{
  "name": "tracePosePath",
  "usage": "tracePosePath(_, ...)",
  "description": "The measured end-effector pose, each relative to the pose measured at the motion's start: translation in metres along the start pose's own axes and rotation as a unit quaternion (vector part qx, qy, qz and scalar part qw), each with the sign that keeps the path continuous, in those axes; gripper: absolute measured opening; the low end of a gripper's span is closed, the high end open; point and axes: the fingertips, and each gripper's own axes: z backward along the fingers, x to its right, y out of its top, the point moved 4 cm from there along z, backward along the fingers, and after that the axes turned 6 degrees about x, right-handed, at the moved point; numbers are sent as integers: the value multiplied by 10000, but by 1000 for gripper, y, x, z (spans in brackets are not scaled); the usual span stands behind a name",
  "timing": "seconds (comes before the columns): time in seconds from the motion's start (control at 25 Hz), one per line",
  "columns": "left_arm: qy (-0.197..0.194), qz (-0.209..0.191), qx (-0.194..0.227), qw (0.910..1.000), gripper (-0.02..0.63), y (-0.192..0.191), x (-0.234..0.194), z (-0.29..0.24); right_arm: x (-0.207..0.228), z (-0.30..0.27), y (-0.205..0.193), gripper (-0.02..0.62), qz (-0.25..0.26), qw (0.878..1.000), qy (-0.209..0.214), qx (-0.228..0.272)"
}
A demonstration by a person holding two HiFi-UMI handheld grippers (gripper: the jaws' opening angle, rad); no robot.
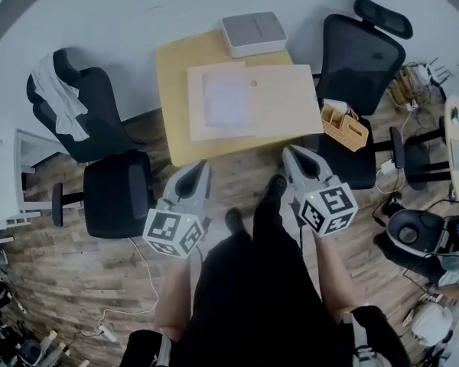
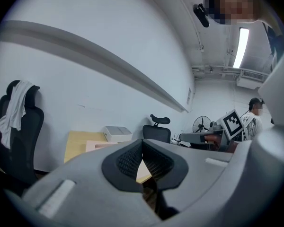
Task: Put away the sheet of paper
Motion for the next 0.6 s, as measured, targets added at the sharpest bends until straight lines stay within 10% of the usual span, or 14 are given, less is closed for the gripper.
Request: tracePosePath(0.6, -167, -109, 188, 9996, 9, 16, 18, 5, -44, 29, 58, 2, 265, 9934, 487, 1000)
